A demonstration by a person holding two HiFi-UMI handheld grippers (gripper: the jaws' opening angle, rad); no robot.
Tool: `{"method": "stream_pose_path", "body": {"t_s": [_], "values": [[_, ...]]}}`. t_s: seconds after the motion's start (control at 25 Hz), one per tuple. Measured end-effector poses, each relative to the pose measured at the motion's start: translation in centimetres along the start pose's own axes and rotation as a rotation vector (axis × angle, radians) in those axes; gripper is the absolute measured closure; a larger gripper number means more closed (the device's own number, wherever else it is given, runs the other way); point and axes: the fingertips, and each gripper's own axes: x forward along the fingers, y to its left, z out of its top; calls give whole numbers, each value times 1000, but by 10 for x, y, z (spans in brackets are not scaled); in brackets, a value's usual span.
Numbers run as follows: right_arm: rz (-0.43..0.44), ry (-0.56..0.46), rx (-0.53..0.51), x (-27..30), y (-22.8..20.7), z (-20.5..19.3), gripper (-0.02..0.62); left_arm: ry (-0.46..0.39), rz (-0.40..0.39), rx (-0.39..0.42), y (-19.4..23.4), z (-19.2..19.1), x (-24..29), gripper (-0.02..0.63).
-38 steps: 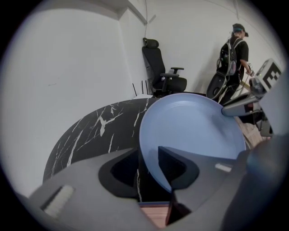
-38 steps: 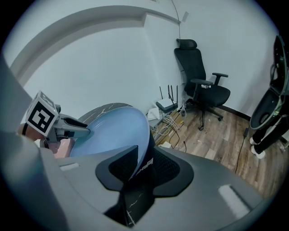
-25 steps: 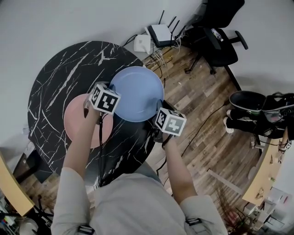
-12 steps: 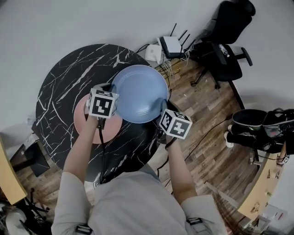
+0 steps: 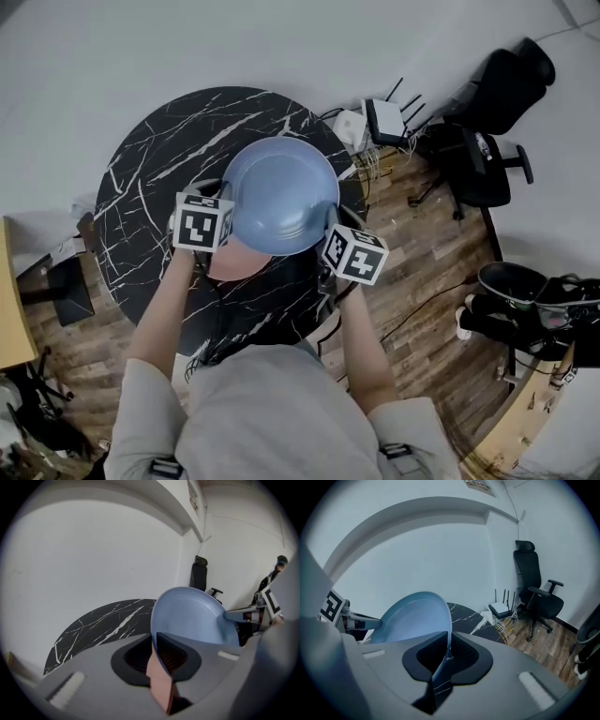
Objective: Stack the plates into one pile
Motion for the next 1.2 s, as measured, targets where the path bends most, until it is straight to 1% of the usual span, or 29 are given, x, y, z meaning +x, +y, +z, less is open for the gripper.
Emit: {"method": "stream_pose_path", "body": {"t_s": [0.36,0.6,0.84,1.2], "values": [[110,35,-106,20,66,-2,569,-1,92,-132,55,-41,-40,514],[159,71,-174,30,98,-13,571,17,131,-210,75,-73,-58,514],[179,110,-232,35,109,-31,571,45,141,-281,78,-105,-64,514],[179,174,-283,43,112,-59,571,89,152,-338,77,-139,-65,520]]}}
